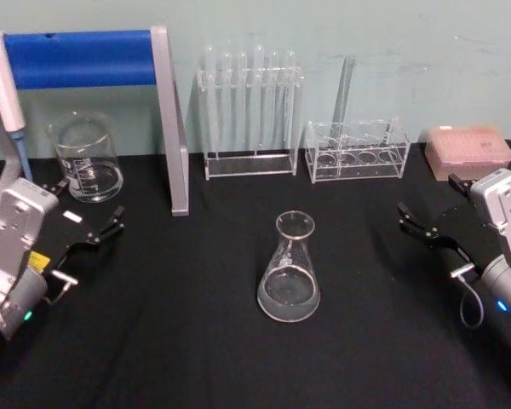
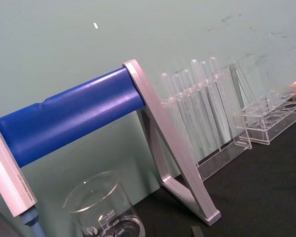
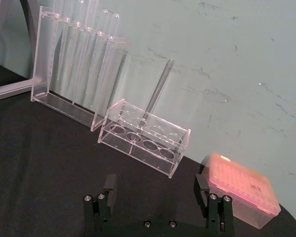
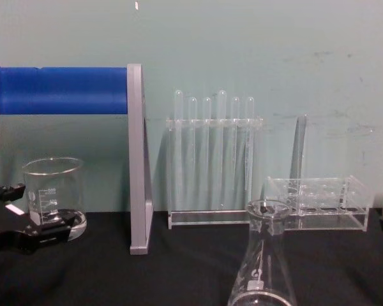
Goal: Grasp the erlenmeyer flask with one hand, shake it three times, then place it back.
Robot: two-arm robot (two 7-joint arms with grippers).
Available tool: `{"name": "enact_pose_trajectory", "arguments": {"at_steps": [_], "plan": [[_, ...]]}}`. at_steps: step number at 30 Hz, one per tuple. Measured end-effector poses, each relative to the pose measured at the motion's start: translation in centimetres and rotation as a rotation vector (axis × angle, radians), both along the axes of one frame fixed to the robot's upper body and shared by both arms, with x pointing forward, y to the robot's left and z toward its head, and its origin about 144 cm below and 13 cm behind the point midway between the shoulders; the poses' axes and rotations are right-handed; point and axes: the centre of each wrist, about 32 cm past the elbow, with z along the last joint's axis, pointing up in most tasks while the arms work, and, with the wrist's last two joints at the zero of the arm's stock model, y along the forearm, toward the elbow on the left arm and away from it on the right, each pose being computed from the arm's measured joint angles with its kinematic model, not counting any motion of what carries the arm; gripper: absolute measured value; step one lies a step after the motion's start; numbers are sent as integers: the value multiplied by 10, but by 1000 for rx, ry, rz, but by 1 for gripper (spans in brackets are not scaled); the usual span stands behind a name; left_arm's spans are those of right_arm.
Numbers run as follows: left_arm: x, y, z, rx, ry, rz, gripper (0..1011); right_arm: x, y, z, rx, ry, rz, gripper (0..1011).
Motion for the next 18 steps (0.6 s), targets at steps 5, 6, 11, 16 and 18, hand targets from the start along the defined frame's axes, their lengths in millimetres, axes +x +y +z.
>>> {"name": "enact_pose_trajectory", "arguments": {"at_steps": [5,6,11,16,18], "plan": [[0,0,0,0,0,0,1001,0,0,0,0,0,0,1000],[0,0,0,0,0,0,1001,0,0,0,0,0,0,1000],[0,0,0,0,0,0,1001,0,0,0,0,0,0,1000],[0,0,0,0,0,0,1001,0,0,0,0,0,0,1000],[0,0,0,0,0,0,1001,0,-1,1,3,0,2,1000]]}}
